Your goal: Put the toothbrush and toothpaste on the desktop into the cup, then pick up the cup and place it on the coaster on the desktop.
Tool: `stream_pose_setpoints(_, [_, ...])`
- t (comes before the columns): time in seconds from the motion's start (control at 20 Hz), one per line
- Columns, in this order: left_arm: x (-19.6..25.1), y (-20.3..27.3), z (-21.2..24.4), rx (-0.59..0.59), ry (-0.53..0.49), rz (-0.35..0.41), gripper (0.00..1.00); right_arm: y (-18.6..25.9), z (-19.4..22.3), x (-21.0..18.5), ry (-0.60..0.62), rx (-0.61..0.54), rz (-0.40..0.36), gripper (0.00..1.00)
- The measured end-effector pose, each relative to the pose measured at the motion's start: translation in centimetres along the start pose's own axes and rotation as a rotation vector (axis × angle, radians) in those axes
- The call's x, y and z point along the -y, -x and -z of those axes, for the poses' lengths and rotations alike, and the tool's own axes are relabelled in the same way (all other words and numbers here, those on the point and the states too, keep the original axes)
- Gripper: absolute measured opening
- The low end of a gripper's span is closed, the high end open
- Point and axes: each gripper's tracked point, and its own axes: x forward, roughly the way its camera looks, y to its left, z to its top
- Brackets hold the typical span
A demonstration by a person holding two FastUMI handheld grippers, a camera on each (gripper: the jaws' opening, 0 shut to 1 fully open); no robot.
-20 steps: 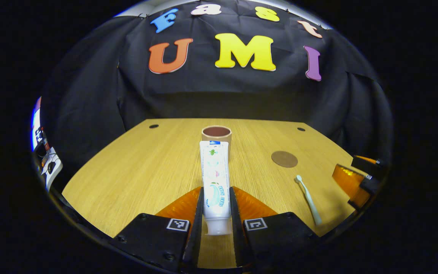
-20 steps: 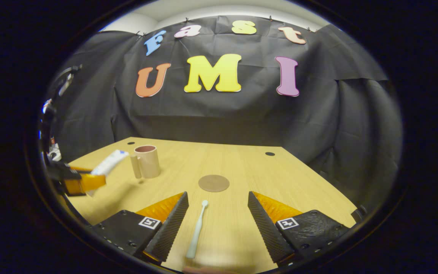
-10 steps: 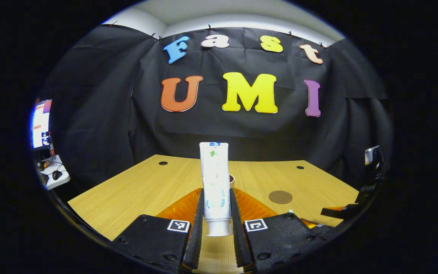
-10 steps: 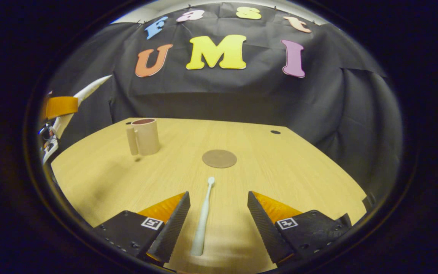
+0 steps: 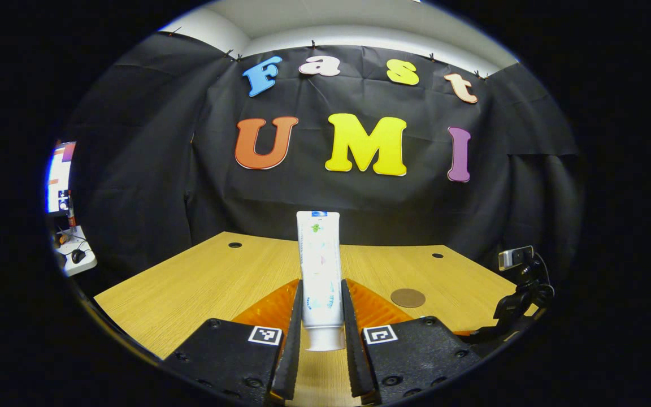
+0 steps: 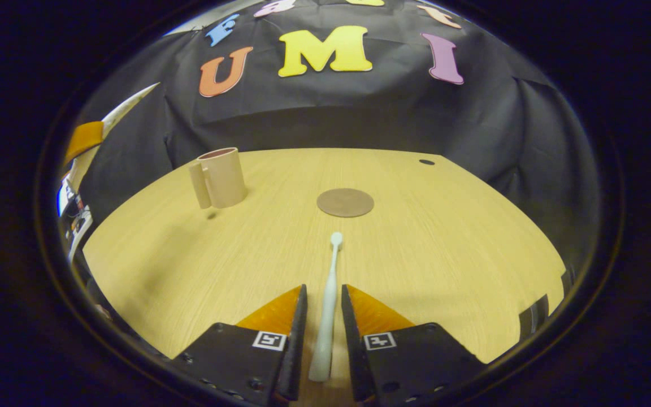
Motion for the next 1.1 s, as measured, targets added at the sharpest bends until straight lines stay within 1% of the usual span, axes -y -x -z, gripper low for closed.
stream_pose_setpoints(0.05, [0.0, 0.0, 0.1, -0.003, 0.003, 0.003, 0.34, -0.1, 0.0, 0.0, 0.001, 0.002, 0.001, 0.29])
stream_pose_setpoints(0.1, [-0.1, -0.1, 0.2, -0.008, 0.007, 0.003, 0.38, -0.1, -0.1, 0.0, -0.006, 0.003, -0.007, 0.25])
stream_pose_setpoints(0.15, [-0.3, -0.1, 0.4, -0.011, 0.010, -0.002, 0.38, -0.2, 0.0, -0.4, -0.023, -0.008, -0.020, 0.25])
stream_pose_setpoints(0.2, [-0.4, -0.2, 0.4, -0.015, 0.009, -0.002, 0.39, -0.2, 0.1, -0.5, -0.040, -0.009, -0.026, 0.09])
stream_pose_setpoints(0.3, [-0.7, -0.3, 0.7, -0.023, 0.015, -0.005, 0.38, -0.3, 0.0, -0.4, -0.048, -0.013, -0.039, 0.04])
stream_pose_setpoints(0.4, [-0.8, -0.4, 1.2, -0.037, 0.016, -0.010, 0.38, -0.3, -0.1, -0.4, -0.045, -0.005, -0.045, 0.04])
stream_pose_setpoints(0.5, [-1.1, -0.5, 1.4, -0.045, 0.016, -0.015, 0.38, 0.0, -0.9, -0.2, -0.028, 0.030, -0.043, 0.01])
stream_pose_setpoints(0.55, [-1.3, -0.6, 1.5, -0.046, 0.014, -0.018, 0.39, 0.4, -1.6, 0.2, -0.021, 0.059, -0.031, 0.00])
stream_pose_setpoints(0.65, [-1.3, -0.7, 1.6, -0.048, 0.010, -0.020, 0.39, 1.4, -3.4, 0.4, -0.026, 0.125, -0.029, 0.01])
stream_pose_setpoints(0.8, [-1.4, -1.0, 1.5, -0.049, 0.015, -0.022, 0.38, 3.2, -6.4, 0.5, -0.055, 0.230, -0.045, 0.01])
stream_pose_setpoints(0.9, [-1.5, -1.2, 1.6, -0.048, 0.006, -0.025, 0.39, 4.4, -8.2, 0.4, -0.081, 0.279, -0.059, 0.01])
stream_pose_setpoints(1.0, [-1.2, -1.3, 2.0, -0.057, 0.000, -0.021, 0.39, 5.4, -9.9, 0.8, -0.078, 0.325, -0.054, 0.00])
stream_pose_setpoints(1.1, [-1.0, -1.4, 2.6, -0.068, -0.004, -0.016, 0.39, 6.7, -11.8, 1.1, -0.078, 0.391, -0.048, 0.01])
